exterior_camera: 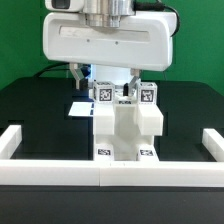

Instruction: Assemble chair

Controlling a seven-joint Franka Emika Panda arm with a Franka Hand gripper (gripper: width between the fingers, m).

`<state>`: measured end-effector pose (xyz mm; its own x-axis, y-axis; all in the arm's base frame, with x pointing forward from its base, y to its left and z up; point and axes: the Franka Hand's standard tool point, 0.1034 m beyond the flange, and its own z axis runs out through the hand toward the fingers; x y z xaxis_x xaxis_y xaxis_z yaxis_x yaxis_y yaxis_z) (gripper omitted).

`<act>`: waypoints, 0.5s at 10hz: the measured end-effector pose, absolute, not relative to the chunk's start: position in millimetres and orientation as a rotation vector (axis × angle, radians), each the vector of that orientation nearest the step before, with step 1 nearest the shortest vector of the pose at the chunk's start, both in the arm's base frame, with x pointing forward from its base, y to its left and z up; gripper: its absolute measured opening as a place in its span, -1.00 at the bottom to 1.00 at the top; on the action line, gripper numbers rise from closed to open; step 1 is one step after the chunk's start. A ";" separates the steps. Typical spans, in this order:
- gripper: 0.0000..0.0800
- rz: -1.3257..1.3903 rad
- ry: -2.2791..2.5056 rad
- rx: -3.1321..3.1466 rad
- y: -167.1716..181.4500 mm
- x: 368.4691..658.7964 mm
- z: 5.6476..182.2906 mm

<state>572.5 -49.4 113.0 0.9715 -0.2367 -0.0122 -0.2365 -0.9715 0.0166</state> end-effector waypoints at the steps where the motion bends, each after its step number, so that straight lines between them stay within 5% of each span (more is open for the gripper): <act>1: 0.62 -0.023 -0.296 3.113 -49.6 572.4 112.9; 5: 0.62 -0.030 0.076 3.118 -52.4 571.7 112.8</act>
Offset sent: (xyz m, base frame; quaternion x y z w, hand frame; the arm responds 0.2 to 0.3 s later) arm -0.0004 0.0005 -0.0002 0.0019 0.0011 -0.1894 0.9819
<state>571.7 -52.4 112.8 0.9986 0.0482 -0.0198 0.0487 -0.9986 0.0218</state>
